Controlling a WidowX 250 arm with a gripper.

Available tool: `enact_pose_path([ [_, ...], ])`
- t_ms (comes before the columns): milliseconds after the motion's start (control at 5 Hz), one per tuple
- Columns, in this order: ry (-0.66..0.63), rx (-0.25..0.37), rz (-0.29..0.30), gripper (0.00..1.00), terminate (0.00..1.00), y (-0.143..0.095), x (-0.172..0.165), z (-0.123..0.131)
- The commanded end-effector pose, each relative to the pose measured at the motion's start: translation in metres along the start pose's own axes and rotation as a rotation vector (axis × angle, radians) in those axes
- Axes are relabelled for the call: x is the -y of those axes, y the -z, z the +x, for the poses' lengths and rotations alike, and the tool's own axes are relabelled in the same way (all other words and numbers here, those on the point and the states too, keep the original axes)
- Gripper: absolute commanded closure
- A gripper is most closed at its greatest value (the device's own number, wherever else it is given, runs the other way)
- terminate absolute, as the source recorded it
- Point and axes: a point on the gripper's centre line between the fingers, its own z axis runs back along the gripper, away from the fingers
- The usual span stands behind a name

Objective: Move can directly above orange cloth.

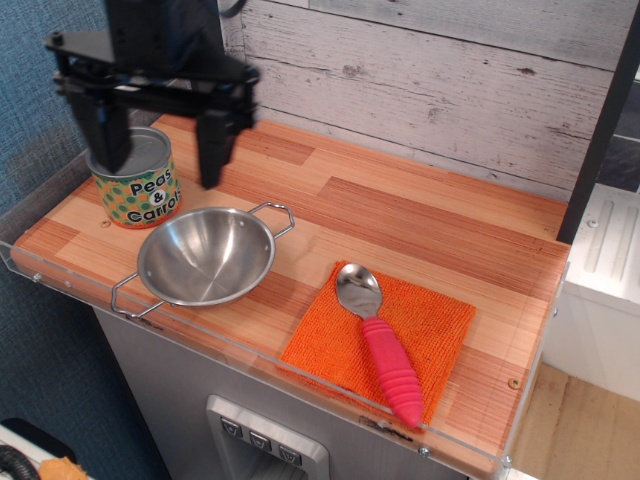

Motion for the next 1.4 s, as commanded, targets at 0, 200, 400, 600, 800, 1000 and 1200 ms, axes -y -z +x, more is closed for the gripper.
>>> enact_pose_path([
  [0, 0.170, -0.007, 0.009, 0.00, 0.00, 0.033, -0.058, 0.021],
  [200, 0.222, -0.008, -0.023, 0.00, 0.00, 0.045, -0.078, 0.022],
  [400, 0.321, -0.048, -0.001, 0.00, 0.00, 0.066, -0.091, 0.031],
  [600, 0.452, -0.047, 0.029, 0.00, 0.00, 0.076, -0.096, 0.046],
  [800, 0.533, -0.052, 0.013, 0.00, 0.00, 0.089, -0.107, 0.059],
  [1000, 0.613, -0.045, 0.026, 0.00, 0.00, 0.097, -0.112, 0.068],
  [1200, 0.662, -0.053, 0.022, 0.00, 0.00, 0.099, -0.122, 0.071],
])
